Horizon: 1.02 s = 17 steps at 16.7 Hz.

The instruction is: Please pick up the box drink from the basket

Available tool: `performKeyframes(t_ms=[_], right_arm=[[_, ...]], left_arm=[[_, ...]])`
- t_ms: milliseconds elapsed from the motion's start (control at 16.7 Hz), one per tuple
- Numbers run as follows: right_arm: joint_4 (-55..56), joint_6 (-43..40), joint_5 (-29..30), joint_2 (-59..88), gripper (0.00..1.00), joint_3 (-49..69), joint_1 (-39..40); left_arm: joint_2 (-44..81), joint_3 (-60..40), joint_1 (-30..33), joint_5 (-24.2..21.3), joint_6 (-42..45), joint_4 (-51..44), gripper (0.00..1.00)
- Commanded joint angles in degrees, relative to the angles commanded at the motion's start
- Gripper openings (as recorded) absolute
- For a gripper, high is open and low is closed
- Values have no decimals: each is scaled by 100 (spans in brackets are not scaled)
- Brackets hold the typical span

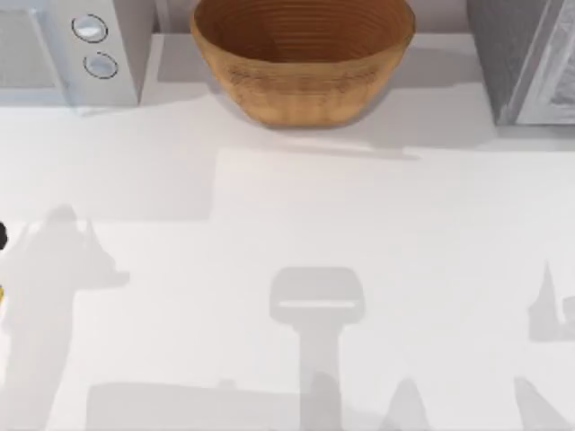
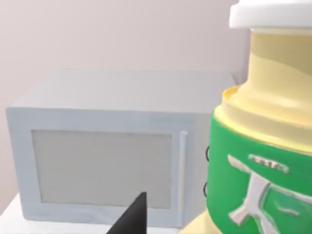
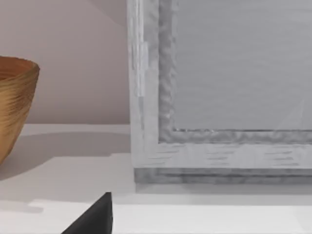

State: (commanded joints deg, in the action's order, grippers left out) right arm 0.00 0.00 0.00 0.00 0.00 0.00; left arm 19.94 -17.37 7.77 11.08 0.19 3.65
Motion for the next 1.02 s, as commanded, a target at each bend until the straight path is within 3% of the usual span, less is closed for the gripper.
performKeyframes(t_ms=[240, 420, 840, 1020], right_arm=[[0, 0, 0, 0, 100, 0, 0], [0, 0, 0, 0, 100, 0, 0], [0, 0, 0, 0, 100, 0, 0], [0, 0, 0, 0, 100, 0, 0]], left_arm=[[-1465, 1284, -554, -771, -16, -255, 0], [-1951, 1700, -758, -1079, -18, -357, 0], [-1901, 1733, -763, -1075, 4, -308, 0], [-1370, 1686, -794, -906, 52, 144, 0]])
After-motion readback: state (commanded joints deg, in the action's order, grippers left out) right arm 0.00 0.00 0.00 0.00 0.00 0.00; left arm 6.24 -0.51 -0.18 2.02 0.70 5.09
